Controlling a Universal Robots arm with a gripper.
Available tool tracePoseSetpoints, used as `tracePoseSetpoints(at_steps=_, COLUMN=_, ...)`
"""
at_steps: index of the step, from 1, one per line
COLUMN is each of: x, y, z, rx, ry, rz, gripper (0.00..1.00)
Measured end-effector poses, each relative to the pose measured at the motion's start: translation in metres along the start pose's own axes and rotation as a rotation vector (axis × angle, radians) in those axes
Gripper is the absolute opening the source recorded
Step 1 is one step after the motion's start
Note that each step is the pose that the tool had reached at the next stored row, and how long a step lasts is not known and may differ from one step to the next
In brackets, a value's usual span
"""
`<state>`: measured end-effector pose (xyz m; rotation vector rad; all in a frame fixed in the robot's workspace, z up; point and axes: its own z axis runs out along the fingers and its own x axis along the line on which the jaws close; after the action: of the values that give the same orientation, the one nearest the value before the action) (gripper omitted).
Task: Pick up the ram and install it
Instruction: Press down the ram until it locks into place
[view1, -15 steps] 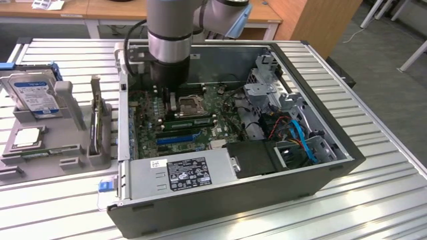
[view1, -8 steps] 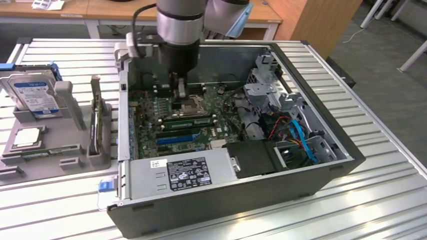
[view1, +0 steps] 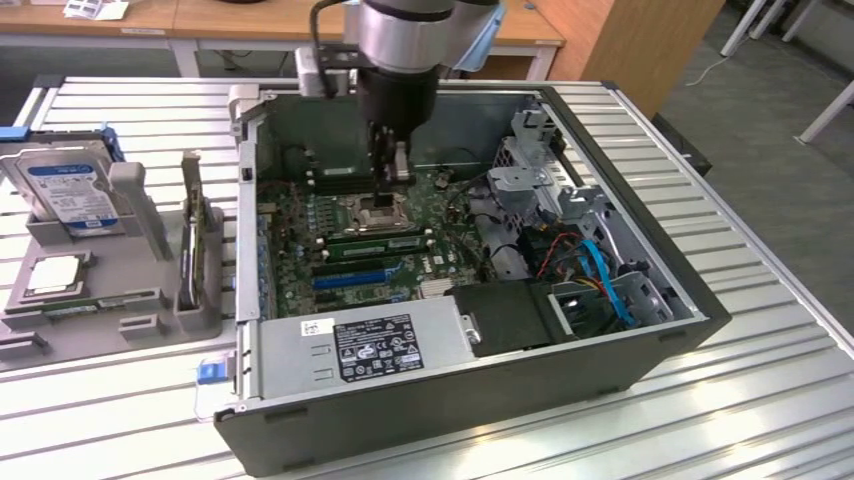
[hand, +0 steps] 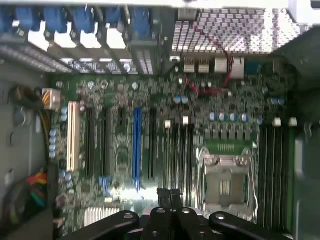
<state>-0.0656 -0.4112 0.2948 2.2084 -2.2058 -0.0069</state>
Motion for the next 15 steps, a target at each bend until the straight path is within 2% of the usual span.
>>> tracePoseSetpoints(at_steps=5, x=0.0, y=-0.0073, z=-0.0224, rx=-0.0035, ry=0.0039, rz=0.001, gripper=0.11)
tracePoseSetpoints(at_steps=9, x=0.0, y=-0.0098, z=-0.0405, rx=-0.006, ry=0.0056, rz=0.001, gripper=0.11)
tracePoseSetpoints(at_steps=15, x=0.0, y=-0.0098, z=-0.0413, rx=-0.0062, ry=0.0056, rz=0.001, gripper=0.11)
